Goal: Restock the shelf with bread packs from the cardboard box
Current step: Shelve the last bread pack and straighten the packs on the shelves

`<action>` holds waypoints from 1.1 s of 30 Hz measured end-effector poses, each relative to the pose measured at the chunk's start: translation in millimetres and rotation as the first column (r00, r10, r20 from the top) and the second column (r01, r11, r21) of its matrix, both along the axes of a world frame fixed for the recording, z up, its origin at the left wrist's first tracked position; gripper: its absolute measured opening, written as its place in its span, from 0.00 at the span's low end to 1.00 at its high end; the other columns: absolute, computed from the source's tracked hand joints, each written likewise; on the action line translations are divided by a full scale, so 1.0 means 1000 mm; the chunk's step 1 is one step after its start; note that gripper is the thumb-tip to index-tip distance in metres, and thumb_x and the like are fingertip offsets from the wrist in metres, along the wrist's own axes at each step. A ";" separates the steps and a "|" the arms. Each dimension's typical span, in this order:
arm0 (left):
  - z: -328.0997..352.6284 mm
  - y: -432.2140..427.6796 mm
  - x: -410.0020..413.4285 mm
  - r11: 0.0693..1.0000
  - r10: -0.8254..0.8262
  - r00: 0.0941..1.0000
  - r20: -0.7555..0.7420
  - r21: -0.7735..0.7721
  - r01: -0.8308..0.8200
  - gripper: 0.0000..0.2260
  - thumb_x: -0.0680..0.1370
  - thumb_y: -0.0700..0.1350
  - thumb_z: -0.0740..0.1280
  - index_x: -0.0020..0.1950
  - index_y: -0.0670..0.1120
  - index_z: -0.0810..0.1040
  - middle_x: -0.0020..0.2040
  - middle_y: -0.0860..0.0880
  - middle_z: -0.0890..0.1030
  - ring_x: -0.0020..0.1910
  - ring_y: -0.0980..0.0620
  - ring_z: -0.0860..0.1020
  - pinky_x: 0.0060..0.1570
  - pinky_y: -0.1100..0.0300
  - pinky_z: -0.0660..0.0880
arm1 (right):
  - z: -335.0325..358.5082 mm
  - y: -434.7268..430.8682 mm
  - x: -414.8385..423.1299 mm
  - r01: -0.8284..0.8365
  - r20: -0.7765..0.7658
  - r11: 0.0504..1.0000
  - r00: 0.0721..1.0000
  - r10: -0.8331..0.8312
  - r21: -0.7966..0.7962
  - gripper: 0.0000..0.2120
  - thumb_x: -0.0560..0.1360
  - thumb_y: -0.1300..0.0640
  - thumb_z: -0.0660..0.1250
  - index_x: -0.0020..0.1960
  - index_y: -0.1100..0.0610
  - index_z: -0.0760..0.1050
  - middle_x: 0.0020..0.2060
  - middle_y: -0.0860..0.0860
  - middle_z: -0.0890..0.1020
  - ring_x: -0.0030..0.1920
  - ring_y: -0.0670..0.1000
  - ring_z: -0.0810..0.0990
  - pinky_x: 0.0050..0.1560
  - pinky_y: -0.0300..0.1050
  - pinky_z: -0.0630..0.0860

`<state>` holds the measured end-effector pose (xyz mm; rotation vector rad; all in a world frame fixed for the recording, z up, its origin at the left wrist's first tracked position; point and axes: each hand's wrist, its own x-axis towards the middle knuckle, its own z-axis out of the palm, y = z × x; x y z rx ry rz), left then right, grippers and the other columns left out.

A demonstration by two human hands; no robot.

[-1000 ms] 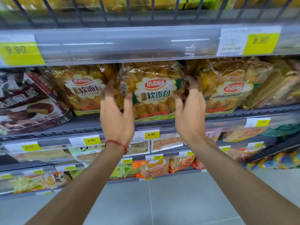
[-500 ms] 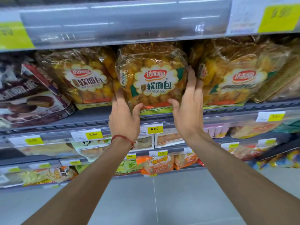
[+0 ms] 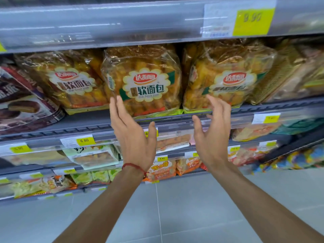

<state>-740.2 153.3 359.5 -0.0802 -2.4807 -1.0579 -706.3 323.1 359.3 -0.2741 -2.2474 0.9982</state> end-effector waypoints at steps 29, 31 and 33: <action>-0.008 0.077 -0.068 0.950 0.280 0.959 -0.048 -0.127 -0.284 0.42 0.74 0.61 0.70 0.81 0.48 0.53 0.79 0.35 0.53 0.76 0.31 0.55 0.71 0.38 0.61 | -0.014 0.034 -0.076 0.218 0.001 0.973 0.976 -0.219 0.072 0.49 0.77 0.38 0.69 0.83 0.62 0.47 0.81 0.67 0.48 0.79 0.70 0.49 0.77 0.37 0.37; -0.007 0.076 -0.066 0.953 0.271 0.962 -0.044 -0.131 -0.274 0.42 0.74 0.60 0.70 0.81 0.49 0.53 0.79 0.35 0.52 0.76 0.31 0.54 0.72 0.38 0.60 | -0.014 0.035 -0.074 0.222 0.024 0.969 0.974 -0.226 0.106 0.49 0.78 0.37 0.69 0.83 0.61 0.46 0.81 0.66 0.47 0.80 0.69 0.49 0.79 0.52 0.46; -0.005 0.073 -0.061 0.959 0.243 0.970 -0.032 -0.140 -0.245 0.42 0.74 0.59 0.70 0.82 0.50 0.52 0.80 0.36 0.51 0.77 0.32 0.53 0.73 0.39 0.59 | -0.013 0.035 -0.070 0.210 0.041 0.970 0.975 -0.216 0.125 0.49 0.78 0.38 0.69 0.83 0.60 0.45 0.81 0.65 0.46 0.80 0.68 0.47 0.79 0.60 0.49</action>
